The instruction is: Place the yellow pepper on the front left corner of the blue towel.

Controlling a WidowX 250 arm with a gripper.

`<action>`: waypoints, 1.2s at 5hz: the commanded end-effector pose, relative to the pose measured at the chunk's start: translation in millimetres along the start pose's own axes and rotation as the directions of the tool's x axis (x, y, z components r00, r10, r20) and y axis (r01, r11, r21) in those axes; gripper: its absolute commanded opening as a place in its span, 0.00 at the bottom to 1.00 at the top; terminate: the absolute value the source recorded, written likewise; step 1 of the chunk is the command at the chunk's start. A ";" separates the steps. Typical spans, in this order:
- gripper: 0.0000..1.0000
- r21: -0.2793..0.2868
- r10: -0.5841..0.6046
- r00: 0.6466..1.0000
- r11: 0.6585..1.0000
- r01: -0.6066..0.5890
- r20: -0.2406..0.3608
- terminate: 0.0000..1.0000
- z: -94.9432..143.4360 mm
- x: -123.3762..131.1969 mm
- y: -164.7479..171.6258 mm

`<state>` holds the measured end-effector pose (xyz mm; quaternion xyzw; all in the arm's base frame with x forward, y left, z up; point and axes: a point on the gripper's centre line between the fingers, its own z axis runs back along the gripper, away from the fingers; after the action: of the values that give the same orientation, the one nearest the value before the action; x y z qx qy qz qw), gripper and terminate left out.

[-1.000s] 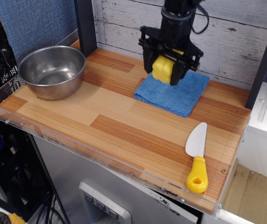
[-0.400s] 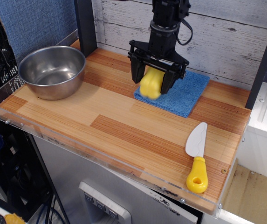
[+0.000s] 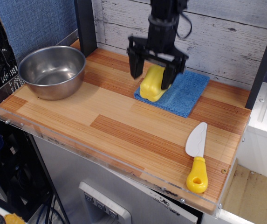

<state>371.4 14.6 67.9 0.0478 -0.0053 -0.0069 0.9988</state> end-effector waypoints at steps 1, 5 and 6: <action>1.00 0.015 0.045 0.996 0.999 -0.046 0.084 0.00 82.3 -31.1 12.0; 1.00 0.071 0.051 0.999 0.996 -0.050 -0.016 0.00 84.3 -47.6 15.6; 1.00 0.071 0.051 0.999 0.996 -0.050 -0.016 0.00 84.3 -47.6 15.6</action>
<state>325.3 22.4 138.4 0.0811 0.0270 0.0199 0.9961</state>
